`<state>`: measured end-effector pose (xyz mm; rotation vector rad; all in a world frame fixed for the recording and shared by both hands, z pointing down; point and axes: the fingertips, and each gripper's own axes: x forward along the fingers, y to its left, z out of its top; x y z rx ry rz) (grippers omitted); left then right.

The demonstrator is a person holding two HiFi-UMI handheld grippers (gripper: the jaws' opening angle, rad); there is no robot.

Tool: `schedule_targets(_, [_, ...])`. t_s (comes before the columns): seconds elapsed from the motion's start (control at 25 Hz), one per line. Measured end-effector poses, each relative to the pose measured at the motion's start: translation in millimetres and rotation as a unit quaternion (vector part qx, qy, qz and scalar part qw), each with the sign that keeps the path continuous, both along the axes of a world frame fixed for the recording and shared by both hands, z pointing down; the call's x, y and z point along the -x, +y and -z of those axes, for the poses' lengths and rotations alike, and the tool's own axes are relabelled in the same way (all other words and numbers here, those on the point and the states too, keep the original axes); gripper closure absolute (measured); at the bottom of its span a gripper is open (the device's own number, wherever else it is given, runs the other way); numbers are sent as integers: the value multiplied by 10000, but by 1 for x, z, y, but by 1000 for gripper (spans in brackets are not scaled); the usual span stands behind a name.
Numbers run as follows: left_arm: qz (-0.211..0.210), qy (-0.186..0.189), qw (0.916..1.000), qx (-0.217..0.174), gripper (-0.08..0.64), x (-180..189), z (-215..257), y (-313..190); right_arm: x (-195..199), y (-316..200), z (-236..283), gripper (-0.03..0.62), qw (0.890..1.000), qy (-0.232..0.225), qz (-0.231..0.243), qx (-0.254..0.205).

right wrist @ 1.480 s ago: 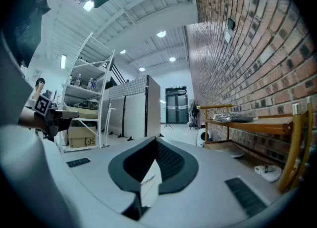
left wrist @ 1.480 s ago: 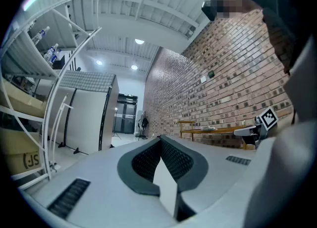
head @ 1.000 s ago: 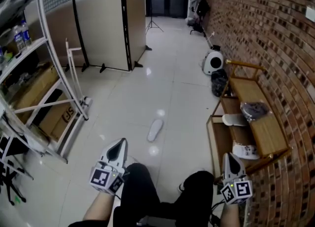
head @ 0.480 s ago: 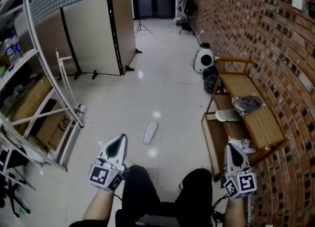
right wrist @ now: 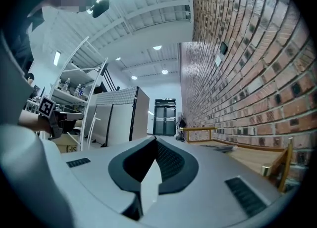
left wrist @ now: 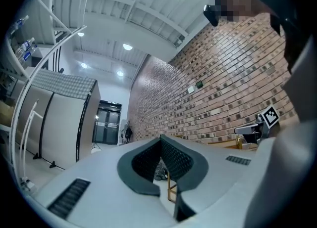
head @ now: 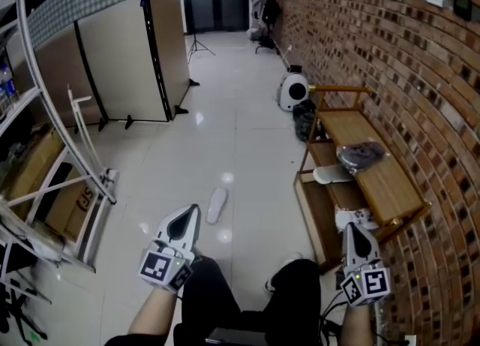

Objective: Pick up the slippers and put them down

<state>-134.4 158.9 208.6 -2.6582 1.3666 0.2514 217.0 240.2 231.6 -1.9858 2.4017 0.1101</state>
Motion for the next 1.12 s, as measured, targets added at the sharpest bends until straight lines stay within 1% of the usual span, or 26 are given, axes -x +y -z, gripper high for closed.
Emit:
schedule_targets(0.12, [-36,-16,10000,47,558,-6,-4,-9,-5,-4,-3,589,10000,48,-26,56])
schedule_targets(0.24, [-55,-61,9999,126,557,-10,-9,-24,-3,-18,-7,589,9999,46,2,115])
schedule_targets(0.44, [-38,-29,9997,219,557,-13,-21,-63,12,-67,-14,589,9998,77,133,116])
schedule_targets(0.56, [3,27,9994,349,557,-11,-32,-87,21,-95,-23,589,9996,-10,213,202])
schedule_targets(0.68, [9,38,9991,421,558,-14,-39,-112,27,-118,-24,589,9995,-65,259,195])
schedule_targets(0.88, [-135,-15,9990,436,557,-30,-37,-140,16,-147,-20,589,9997,9,178,194])
schedule_targets(1.04, [-225,0,9989,421,558,-38,-32,-172,6,-165,-5,589,10000,26,66,44])
schedule_targets(1.12, [-339,37,9987,391,558,-51,-29,-189,-5,-172,3,589,9999,82,-57,-25])
